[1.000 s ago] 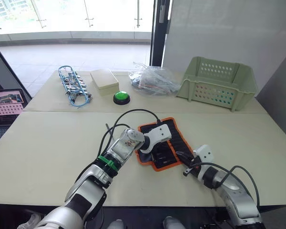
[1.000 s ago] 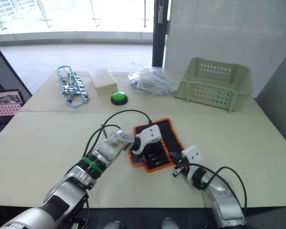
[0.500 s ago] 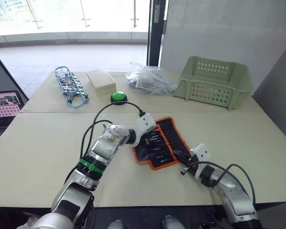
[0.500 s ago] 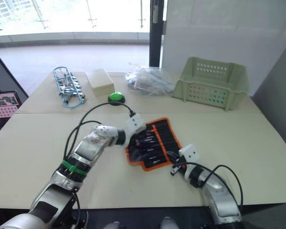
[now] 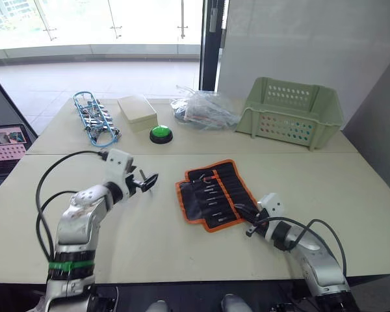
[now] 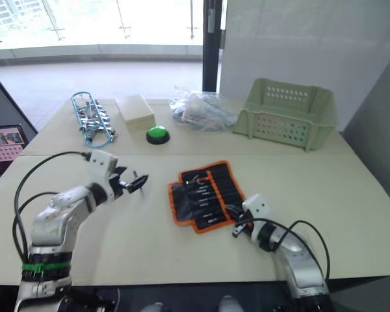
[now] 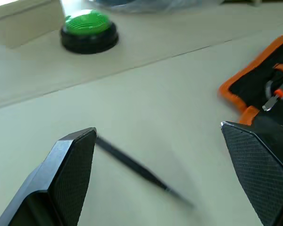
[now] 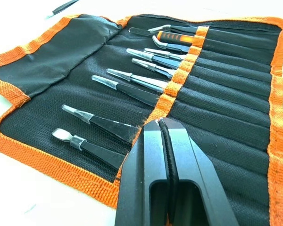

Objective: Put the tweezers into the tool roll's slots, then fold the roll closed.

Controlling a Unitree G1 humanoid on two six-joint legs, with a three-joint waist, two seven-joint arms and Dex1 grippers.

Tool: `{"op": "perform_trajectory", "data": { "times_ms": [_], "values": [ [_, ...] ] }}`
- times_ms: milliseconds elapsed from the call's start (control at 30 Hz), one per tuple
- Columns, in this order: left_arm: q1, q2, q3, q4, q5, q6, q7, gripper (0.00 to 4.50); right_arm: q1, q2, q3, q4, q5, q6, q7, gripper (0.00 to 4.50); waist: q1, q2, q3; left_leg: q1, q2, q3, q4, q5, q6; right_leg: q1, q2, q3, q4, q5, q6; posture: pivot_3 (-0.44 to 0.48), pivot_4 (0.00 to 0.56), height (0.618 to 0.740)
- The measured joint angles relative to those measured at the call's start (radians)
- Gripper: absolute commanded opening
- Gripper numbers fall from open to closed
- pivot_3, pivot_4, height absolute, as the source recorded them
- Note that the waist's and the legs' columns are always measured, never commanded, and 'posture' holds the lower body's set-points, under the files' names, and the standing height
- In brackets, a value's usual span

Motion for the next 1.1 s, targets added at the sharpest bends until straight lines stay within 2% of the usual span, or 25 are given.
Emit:
{"op": "perform_trajectory", "data": {
  "times_ms": [133,233,367,533,700,1100],
  "values": [
    [0.169,-0.002,0.073,-0.085,-0.042,-0.006,0.018,4.46,-0.018,-0.007,0.007,0.024,-0.003,-0.010,0.017,0.00,0.001,0.000,0.000,0.002,0.000,0.001,-0.001,0.000,0.000,0.001,0.000,0.000,-0.001,0.000,0.000,0.000,0.150,0.740],
    [0.285,-0.076,0.130,-0.139,-0.100,-0.024,0.050,4.46,-0.036,-0.011,0.011,0.043,-0.003,-0.011,0.031,0.00,0.002,-0.002,-0.001,0.002,0.001,0.001,-0.001,0.000,0.000,0.001,0.000,0.000,-0.001,0.000,0.000,0.000,0.150,0.740],
    [0.418,-0.143,0.133,-0.159,-0.121,-0.183,0.038,4.46,-0.044,-0.011,0.014,0.057,-0.003,-0.018,0.038,0.00,0.001,-0.002,-0.001,0.003,0.001,0.003,-0.002,0.000,0.000,0.002,0.000,0.000,-0.001,-0.001,-0.002,0.000,0.150,0.740],
    [0.536,-0.178,0.116,-0.171,-0.124,-0.340,0.017,4.46,-0.055,-0.010,0.018,0.072,-0.003,-0.021,0.047,0.00,0.001,-0.003,-0.002,0.003,0.001,0.003,-0.002,0.000,0.000,0.002,0.000,0.000,-0.002,-0.001,-0.003,0.000,0.150,0.740],
    [0.566,-0.182,0.092,-0.171,-0.128,-0.394,0.020,4.46,-0.054,-0.010,0.018,0.072,-0.003,-0.022,0.049,0.00,0.001,-0.003,-0.002,0.003,0.001,0.003,-0.002,0.000,0.000,0.003,0.000,0.000,-0.002,-0.002,-0.003,0.000,0.150,0.740],
    [0.547,-0.144,0.056,-0.171,-0.148,-0.393,0.030,4.46,-0.045,-0.011,0.018,0.069,-0.003,-0.022,0.049,0.00,0.002,-0.003,-0.002,0.003,0.001,0.003,-0.002,0.000,0.000,0.003,0.000,0.000,-0.002,-0.002,-0.003,0.000,0.150,0.740]
  ]
}}
